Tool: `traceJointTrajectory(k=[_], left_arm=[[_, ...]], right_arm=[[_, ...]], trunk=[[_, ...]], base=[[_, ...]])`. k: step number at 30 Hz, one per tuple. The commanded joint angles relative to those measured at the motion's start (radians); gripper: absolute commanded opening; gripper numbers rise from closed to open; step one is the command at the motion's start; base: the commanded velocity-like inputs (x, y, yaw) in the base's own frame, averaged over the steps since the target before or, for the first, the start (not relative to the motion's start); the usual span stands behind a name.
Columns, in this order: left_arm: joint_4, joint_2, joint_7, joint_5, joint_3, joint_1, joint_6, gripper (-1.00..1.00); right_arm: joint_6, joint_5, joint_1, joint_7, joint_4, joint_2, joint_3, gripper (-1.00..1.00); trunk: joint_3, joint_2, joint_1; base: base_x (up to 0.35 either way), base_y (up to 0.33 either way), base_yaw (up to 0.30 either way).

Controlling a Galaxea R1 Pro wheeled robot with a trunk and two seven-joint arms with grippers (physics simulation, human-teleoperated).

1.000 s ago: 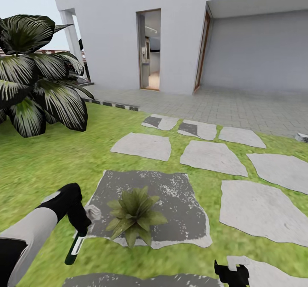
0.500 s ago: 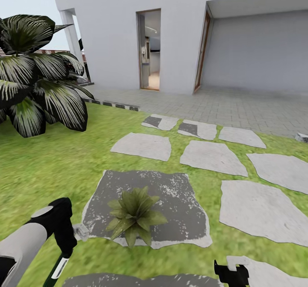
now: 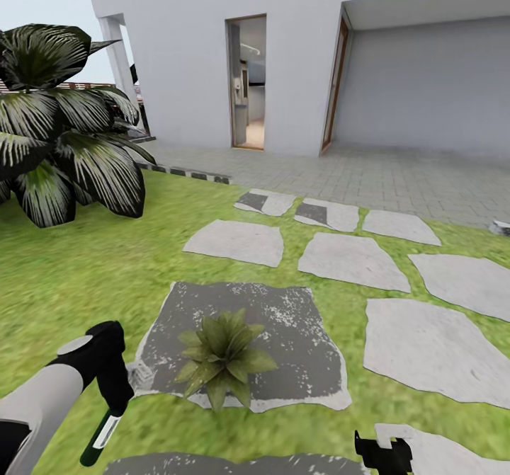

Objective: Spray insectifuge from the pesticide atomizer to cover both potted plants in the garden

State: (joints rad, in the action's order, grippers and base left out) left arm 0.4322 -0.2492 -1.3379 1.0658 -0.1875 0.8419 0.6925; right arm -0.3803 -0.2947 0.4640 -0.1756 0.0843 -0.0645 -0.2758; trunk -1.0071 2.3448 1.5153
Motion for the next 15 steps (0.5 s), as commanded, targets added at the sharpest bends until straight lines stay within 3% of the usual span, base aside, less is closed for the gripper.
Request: traceJointTrajectory(k=[1,9,15], left_arm=[[0.0,-0.002,-0.006,0.0,-0.003,0.0,0.01,-1.0],[-0.002,0.005,-0.006,-0.004,-0.006,-0.004,0.01,-1.0],[-0.004,0.012,0.02,-0.005,-0.004,-0.013,0.008,-1.0]], right_arm=[[-0.003,-0.011,0.001,-0.004,-0.001,0.0,-0.006,1.0],[-0.003,-0.011,0.001,-0.004,-0.001,0.0,-0.006,1.0],[-0.003,-0.011,0.001,-0.004,-0.001,0.0,-0.006,1.0]], trunk=[[-0.001,0.0,0.0],[-0.001,0.0,0.0],[-0.001,0.0,0.0]], base=[[0.142,0.0,0.0],[0.289,0.0,0.0],[0.042,0.0,0.0]])
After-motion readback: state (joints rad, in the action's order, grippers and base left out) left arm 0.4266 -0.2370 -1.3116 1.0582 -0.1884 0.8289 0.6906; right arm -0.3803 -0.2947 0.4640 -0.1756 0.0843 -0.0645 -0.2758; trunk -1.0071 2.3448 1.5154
